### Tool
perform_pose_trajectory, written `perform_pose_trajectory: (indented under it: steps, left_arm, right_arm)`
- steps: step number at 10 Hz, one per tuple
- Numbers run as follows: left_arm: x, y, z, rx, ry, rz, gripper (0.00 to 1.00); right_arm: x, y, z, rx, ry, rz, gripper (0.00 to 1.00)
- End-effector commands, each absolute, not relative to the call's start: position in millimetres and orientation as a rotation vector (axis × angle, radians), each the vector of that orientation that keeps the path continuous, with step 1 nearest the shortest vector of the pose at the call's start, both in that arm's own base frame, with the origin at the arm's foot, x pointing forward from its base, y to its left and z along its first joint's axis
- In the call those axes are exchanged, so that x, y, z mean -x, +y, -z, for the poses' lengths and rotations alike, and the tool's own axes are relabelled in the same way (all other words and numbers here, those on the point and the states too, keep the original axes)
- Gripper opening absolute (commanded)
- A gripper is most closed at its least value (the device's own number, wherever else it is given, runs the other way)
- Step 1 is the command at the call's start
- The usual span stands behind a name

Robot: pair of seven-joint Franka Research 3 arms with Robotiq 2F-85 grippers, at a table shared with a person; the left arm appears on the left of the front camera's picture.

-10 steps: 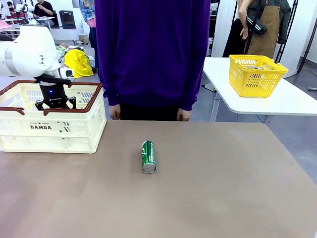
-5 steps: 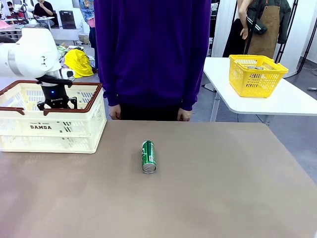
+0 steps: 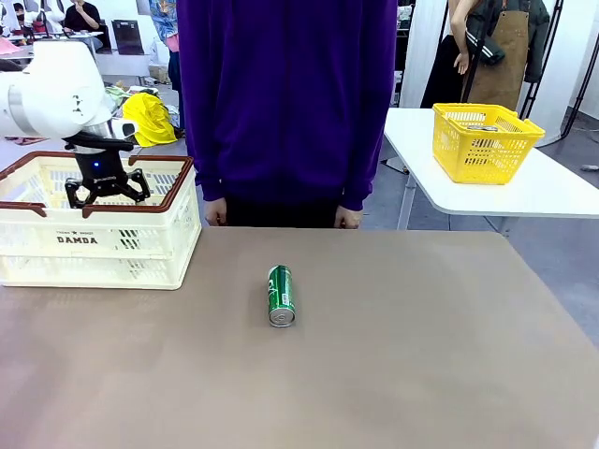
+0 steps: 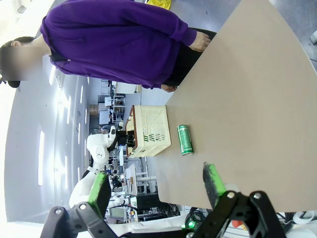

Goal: Place the drinks into the Shopping basket.
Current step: Pick up one drink and place it into the Shopping basket.

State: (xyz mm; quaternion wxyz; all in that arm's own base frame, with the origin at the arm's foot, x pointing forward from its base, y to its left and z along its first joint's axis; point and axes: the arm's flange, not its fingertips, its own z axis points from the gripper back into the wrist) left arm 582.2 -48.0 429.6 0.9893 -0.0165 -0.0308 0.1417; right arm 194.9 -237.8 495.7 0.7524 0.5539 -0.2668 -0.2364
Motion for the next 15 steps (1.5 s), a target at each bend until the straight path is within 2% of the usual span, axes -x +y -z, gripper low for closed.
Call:
perform_pose_trajectory:
  steps: [1, 3, 5, 7, 9, 10, 11, 14, 15]
  left_arm:
    - [-579, -43, -436, 0.046, -0.075, -0.319, 1.00]
    - [-571, -40, -468, 0.087, -0.121, -0.332, 1.00]
    - [-553, -43, -549, 0.125, -0.233, -0.337, 1.00]
    - [-525, -53, -622, 0.238, -0.279, -0.332, 1.00]
    - [-479, -65, -666, 0.517, -0.140, -0.215, 1.00]
    - [-453, -63, -676, 0.662, -0.071, -0.105, 1.00]
    - [-428, -55, -678, 0.793, -0.064, 0.001, 1.00]
    - [-378, 5, -649, 1.195, -0.134, 0.178, 1.00]
    - [-371, 25, -632, 1.298, -0.171, 0.134, 1.00]
  right_arm:
    - [-197, -239, -497, -1.223, -0.611, 0.495, 1.00]
    - [-197, -239, -497, -1.223, -0.611, 0.495, 1.00]
    - [-197, -239, -497, -1.223, -0.611, 0.495, 1.00]
    - [-197, -239, -497, -1.223, -0.611, 0.495, 1.00]
    - [-197, -239, -497, -1.223, -0.611, 0.495, 1.00]
    - [-197, -239, -497, -1.223, -0.611, 0.495, 1.00]
    - [-197, -239, -497, -1.223, -0.611, 0.495, 1.00]
    - [-197, -239, -497, -1.223, -0.611, 0.495, 1.00]
    - [-197, -239, -497, -1.223, -0.611, 0.495, 1.00]
